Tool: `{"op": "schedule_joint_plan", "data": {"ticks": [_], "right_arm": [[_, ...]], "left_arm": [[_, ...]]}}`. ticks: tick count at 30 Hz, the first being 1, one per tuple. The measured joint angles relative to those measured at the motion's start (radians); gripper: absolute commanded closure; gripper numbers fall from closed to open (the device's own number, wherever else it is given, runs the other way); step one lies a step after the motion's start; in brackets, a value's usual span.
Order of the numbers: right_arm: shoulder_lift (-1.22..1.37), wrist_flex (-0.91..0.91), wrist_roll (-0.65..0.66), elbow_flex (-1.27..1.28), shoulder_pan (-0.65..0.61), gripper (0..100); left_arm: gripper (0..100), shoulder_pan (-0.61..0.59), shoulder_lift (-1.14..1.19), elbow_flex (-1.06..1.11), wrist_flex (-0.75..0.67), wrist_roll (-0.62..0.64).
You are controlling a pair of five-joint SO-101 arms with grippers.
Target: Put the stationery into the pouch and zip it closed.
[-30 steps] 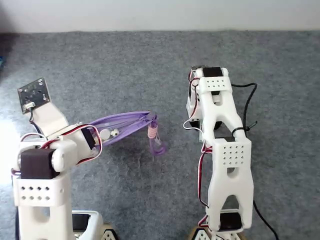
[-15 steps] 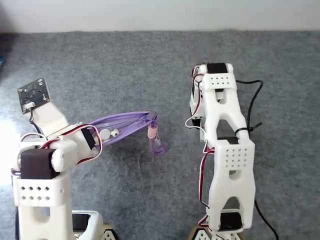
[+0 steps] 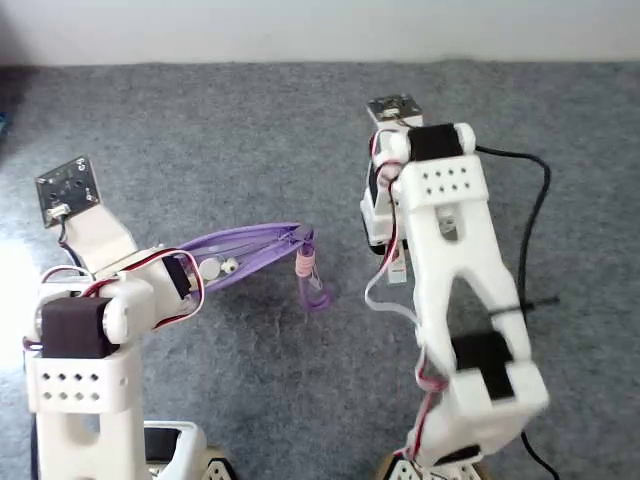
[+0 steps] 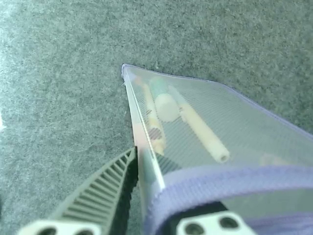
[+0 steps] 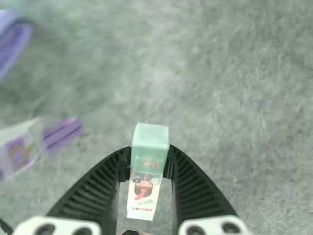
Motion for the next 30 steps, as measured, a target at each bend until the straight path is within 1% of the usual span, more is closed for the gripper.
{"op": "schedule_joint_plan", "data": {"ticks": [5, 9, 13, 16, 21, 26, 30], "right_arm": [[-0.242, 0.002, -0.003, 0.029, -0.089, 99.0], [-0.390, 0.002, -0.054, 0.029, -0.167, 99.0], [-0.480, -0.006, -0.126, 0.029, -0.259, 99.0], [-0.528, -0.075, -0.170, 0.029, -0.308, 99.0], [-0.572, -0.230, -0.236, 0.029, -0.428, 99.0], [-0.594, -0.353, -0.242, 0.048, -0.503, 99.1], [-0.643, -0.448, -0.249, 0.146, -0.531, 99.1]], "left_arm": [[99, 0.000, 0.000, 0.000, 0.000, 0.000], [99, 0.000, 0.000, 0.000, 0.000, 0.000], [99, 0.000, 0.000, 0.000, 0.000, 0.000], [99, 0.000, 0.000, 0.000, 0.000, 0.000], [99, 0.000, 0.000, 0.000, 0.000, 0.000], [99, -0.003, 0.000, 0.000, 0.000, 0.000], [99, -0.003, 0.000, 0.000, 0.000, 0.000]]}}
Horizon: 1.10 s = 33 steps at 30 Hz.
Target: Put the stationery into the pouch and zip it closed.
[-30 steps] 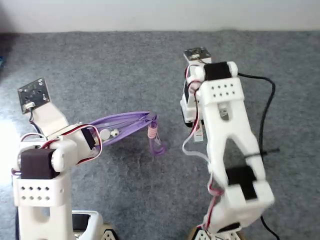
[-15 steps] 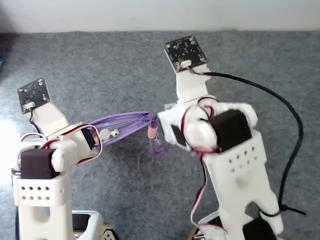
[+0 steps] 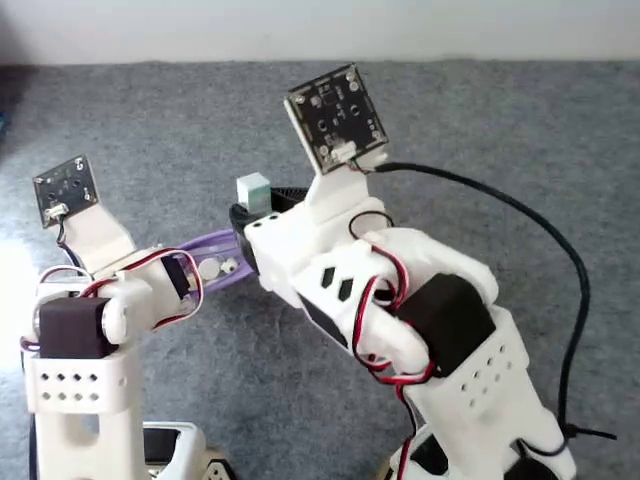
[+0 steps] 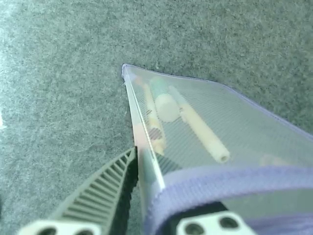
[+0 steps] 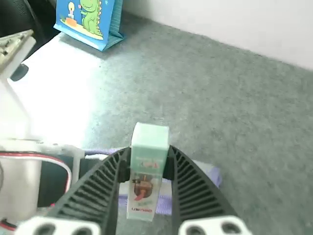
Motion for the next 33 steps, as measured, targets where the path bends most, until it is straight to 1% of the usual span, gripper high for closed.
{"op": "schedule_joint_plan", "data": {"ticks": [4, 7, 11, 14, 17, 20, 23, 30, 31, 33], "right_arm": [[-0.103, -0.175, 0.000, 0.183, -0.003, 99.1], [-0.183, -0.321, 0.032, 0.361, -0.041, 99.1], [-0.278, -0.519, 0.126, 0.598, -0.086, 99.1], [-0.328, -0.661, 0.227, 0.763, -0.087, 99.1], [-0.373, -0.758, 0.322, 0.893, -0.087, 99.1], [-0.400, -0.833, 0.374, 0.959, -0.080, 99.1], [-0.407, -0.884, 0.397, 0.993, -0.055, 99.1], [-0.427, -0.908, 0.565, 1.037, 0.035, 98.8], [-0.427, -0.908, 0.578, 1.037, 0.049, 98.2], [-0.427, -0.899, 0.600, 1.034, 0.066, 92.5]], "left_arm": [[99, 0.000, 0.000, 0.000, 0.000, 0.000], [99, 0.000, 0.000, 0.000, 0.000, 0.000], [99, 0.000, 0.000, 0.000, 0.000, 0.000], [99, 0.000, 0.000, 0.000, 0.000, 0.000], [99, 0.000, 0.000, 0.000, 0.000, 0.000], [99, 0.002, 0.000, 0.000, 0.000, 0.000], [99, 0.002, 0.000, 0.000, 0.000, 0.000], [99, 0.005, 0.002, 0.000, -0.011, 0.000], [99, 0.005, 0.002, 0.000, -0.012, 0.000], [99, 0.005, 0.002, 0.000, -0.014, 0.000]]}}
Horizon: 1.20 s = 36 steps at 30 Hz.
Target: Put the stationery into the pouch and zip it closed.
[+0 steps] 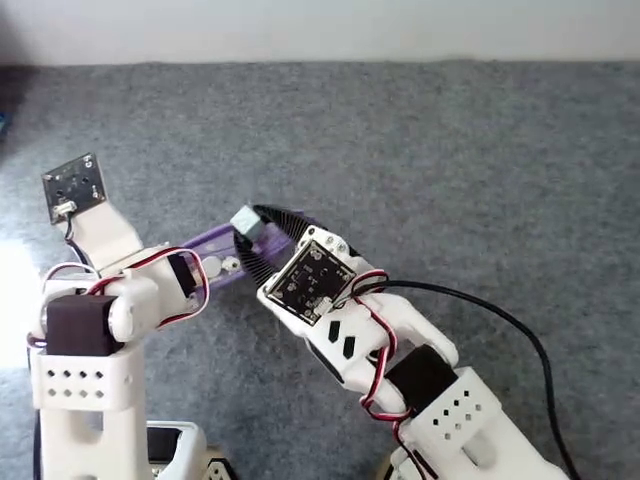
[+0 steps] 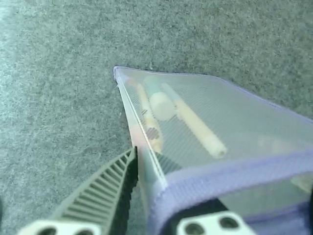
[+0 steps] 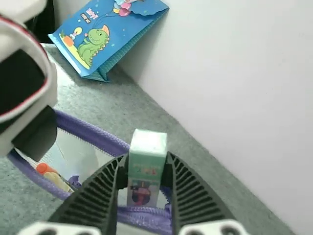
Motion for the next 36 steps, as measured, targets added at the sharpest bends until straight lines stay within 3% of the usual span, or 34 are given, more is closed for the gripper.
{"op": "schedule_joint_plan", "data": {"ticks": [5, 9, 20, 30, 36], "right_arm": [[-0.003, 0.095, 0.009, -0.012, 0.003, 72.7], [-0.003, 0.132, 0.009, -0.012, 0.006, 75.6], [0.021, 0.183, -0.009, -0.109, 0.008, 99.3], [0.003, 0.376, -0.058, -0.161, -0.077, 79.1], [0.023, 0.381, -0.100, -0.269, -0.077, 77.9]], "left_arm": [[99, 0.002, 0.000, 0.002, 0.000, 0.000], [99, 0.002, 0.000, 0.002, 0.000, 0.000], [99, 0.000, 0.000, 0.002, 0.005, 0.000], [99, -0.003, 0.000, 0.002, 0.009, 0.000], [99, -0.005, 0.000, 0.002, 0.009, 0.000]]}}
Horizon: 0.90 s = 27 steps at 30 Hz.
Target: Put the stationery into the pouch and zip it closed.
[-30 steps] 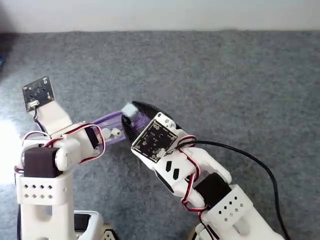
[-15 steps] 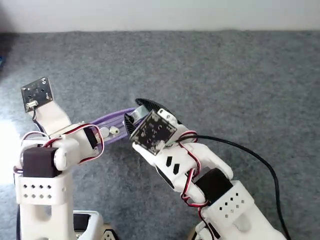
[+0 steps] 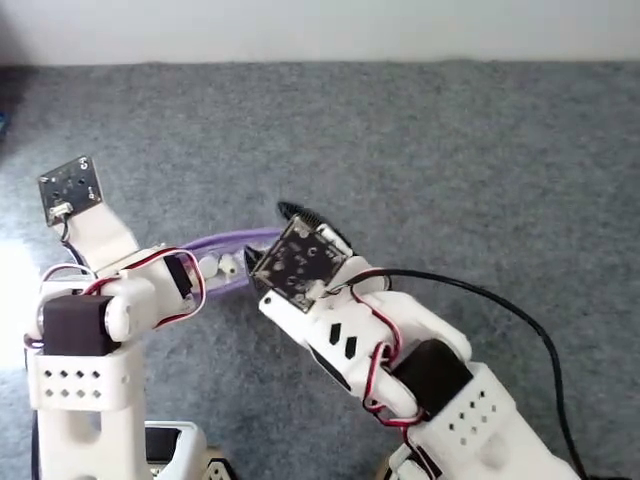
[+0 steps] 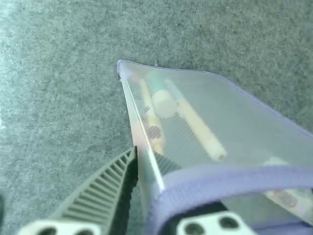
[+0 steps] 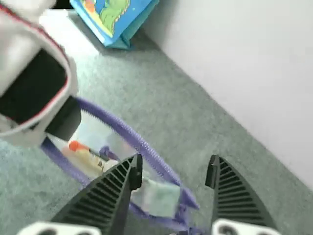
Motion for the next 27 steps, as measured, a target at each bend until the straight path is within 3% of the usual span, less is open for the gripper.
{"op": "schedule_joint_plan", "data": {"ticks": [7, 12, 15, 18, 27], "right_arm": [[0.000, 0.107, -0.040, -0.195, 0.002, 78.5], [-0.002, 0.253, -0.118, -0.298, 0.000, 98.9], [0.000, 0.330, -0.198, -0.304, 0.002, 95.7], [0.000, 0.377, -0.267, -0.288, 0.000, 99.3], [0.164, 0.203, -0.353, -0.141, 0.006, 99.1]], "left_arm": [[99, 0.000, 0.000, 0.000, 0.000, 0.000], [99, 0.000, 0.000, 0.000, 0.000, 0.000], [99, 0.000, 0.000, 0.000, 0.000, 0.000], [99, 0.000, 0.000, 0.000, 0.000, 0.000], [99, 0.000, 0.000, 0.000, 0.000, 0.000]]}}
